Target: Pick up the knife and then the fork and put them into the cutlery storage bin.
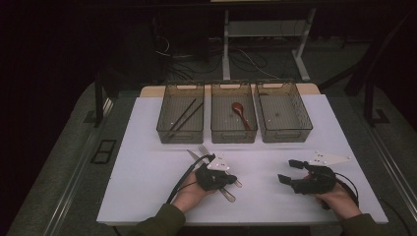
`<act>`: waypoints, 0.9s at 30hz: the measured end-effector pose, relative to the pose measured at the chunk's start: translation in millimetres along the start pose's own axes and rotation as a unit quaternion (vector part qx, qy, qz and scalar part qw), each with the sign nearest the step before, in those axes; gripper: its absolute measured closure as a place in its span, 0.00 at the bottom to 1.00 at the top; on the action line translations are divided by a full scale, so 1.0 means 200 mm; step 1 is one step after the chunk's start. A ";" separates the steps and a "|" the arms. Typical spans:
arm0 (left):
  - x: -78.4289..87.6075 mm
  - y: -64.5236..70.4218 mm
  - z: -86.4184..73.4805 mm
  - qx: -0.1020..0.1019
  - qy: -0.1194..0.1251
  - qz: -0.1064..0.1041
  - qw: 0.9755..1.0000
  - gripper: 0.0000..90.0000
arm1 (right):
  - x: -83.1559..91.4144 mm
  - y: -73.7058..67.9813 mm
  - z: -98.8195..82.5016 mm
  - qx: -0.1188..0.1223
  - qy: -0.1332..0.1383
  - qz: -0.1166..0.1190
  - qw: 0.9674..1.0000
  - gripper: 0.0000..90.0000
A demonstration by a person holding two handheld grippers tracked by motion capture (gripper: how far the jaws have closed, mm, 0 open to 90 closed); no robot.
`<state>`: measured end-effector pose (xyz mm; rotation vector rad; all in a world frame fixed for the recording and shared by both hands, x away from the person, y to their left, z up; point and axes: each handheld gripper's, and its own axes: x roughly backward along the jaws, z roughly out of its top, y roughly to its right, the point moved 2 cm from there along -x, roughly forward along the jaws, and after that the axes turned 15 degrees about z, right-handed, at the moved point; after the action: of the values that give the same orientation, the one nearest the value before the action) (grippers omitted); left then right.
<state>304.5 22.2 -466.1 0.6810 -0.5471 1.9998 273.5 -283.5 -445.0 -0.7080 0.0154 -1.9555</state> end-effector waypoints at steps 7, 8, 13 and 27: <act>-0.06 -0.01 0.05 0.005 0.002 0.007 1.000 0.99 | 0.00 0.00 0.00 0.001 -0.001 0.000 1.000 0.28; -0.07 -0.02 0.06 0.004 0.003 0.009 1.000 0.99 | 0.00 0.00 0.00 0.001 -0.002 0.000 1.000 0.28; -0.11 -0.04 0.09 0.005 0.003 0.018 1.000 0.99 | 0.00 0.00 0.00 0.001 -0.001 0.001 1.000 0.28; 0.06 -0.06 0.07 0.045 0.038 0.011 0.998 0.86 | 0.00 0.00 0.00 0.008 -0.006 0.007 1.000 0.28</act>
<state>313.1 25.9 -447.2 0.6520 -0.4235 2.0712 273.8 -282.7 -445.2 -0.7069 -0.0017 -1.9365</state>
